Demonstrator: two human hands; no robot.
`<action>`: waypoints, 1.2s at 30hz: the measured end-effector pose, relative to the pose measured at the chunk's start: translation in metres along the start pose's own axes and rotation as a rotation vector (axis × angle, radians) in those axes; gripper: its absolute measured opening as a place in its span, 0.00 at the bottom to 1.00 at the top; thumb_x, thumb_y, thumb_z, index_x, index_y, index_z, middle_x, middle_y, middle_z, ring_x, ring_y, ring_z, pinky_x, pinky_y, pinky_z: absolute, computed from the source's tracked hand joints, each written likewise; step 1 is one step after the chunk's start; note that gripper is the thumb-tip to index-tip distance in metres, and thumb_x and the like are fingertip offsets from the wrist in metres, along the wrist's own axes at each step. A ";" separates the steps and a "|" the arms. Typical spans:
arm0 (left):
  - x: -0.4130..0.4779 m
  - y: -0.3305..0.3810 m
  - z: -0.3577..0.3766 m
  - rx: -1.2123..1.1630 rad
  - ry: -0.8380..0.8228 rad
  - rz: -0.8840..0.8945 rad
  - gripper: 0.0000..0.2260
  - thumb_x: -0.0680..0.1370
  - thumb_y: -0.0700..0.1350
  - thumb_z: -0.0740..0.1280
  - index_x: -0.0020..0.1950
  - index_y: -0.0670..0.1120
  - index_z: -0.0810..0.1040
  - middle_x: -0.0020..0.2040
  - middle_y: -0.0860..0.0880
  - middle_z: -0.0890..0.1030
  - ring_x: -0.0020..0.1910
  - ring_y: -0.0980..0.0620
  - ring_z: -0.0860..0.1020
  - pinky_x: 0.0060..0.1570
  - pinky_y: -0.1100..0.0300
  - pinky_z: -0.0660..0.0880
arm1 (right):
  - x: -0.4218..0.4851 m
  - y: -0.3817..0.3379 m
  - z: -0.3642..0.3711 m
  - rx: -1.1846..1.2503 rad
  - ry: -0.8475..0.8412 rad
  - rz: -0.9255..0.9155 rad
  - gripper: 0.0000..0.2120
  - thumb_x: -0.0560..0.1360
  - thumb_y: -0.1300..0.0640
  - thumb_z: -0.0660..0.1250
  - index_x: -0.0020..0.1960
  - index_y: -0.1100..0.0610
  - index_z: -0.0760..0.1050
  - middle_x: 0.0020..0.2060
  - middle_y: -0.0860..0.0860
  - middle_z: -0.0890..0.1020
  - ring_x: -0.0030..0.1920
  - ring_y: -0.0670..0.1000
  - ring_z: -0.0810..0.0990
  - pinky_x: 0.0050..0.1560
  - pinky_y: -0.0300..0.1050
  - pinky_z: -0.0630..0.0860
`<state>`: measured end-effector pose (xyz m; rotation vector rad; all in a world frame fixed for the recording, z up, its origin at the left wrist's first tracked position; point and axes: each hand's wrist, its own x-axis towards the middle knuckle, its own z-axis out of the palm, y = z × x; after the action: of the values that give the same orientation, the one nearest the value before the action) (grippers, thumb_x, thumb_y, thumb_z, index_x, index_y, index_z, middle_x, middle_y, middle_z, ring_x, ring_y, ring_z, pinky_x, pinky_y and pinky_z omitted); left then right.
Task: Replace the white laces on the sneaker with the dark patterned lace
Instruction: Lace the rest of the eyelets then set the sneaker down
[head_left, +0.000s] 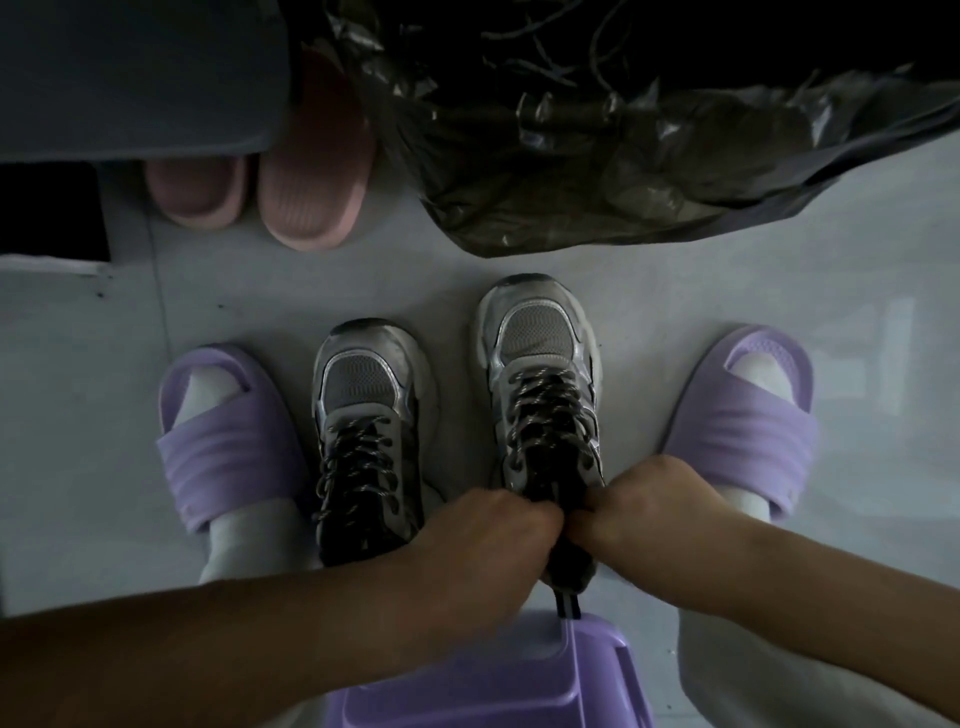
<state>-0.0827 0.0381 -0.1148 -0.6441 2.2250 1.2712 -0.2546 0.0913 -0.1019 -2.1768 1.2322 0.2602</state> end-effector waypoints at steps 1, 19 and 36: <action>-0.002 0.000 0.001 0.051 -0.022 0.045 0.05 0.78 0.39 0.58 0.45 0.47 0.70 0.47 0.46 0.78 0.45 0.44 0.78 0.41 0.54 0.71 | 0.000 -0.001 -0.001 -0.038 -0.017 -0.022 0.15 0.44 0.57 0.78 0.21 0.50 0.72 0.16 0.45 0.71 0.16 0.46 0.69 0.22 0.32 0.56; -0.046 -0.031 -0.096 -0.151 -0.025 -0.035 0.19 0.76 0.56 0.54 0.51 0.46 0.78 0.47 0.50 0.79 0.46 0.53 0.77 0.50 0.53 0.73 | 0.007 -0.020 -0.040 0.195 0.102 -0.009 0.11 0.72 0.50 0.64 0.33 0.50 0.76 0.26 0.46 0.75 0.24 0.50 0.73 0.22 0.40 0.67; -0.102 -0.097 -0.043 -0.271 0.274 -0.288 0.04 0.73 0.43 0.70 0.46 0.44 0.78 0.37 0.57 0.73 0.36 0.58 0.74 0.39 0.70 0.69 | 0.097 -0.071 -0.005 0.792 0.120 0.310 0.06 0.73 0.54 0.68 0.40 0.50 0.71 0.37 0.43 0.72 0.37 0.38 0.72 0.40 0.25 0.66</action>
<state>0.0473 -0.0276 -0.0949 -1.2606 2.0794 1.4114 -0.1432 0.0467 -0.1117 -1.3370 1.4251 -0.2146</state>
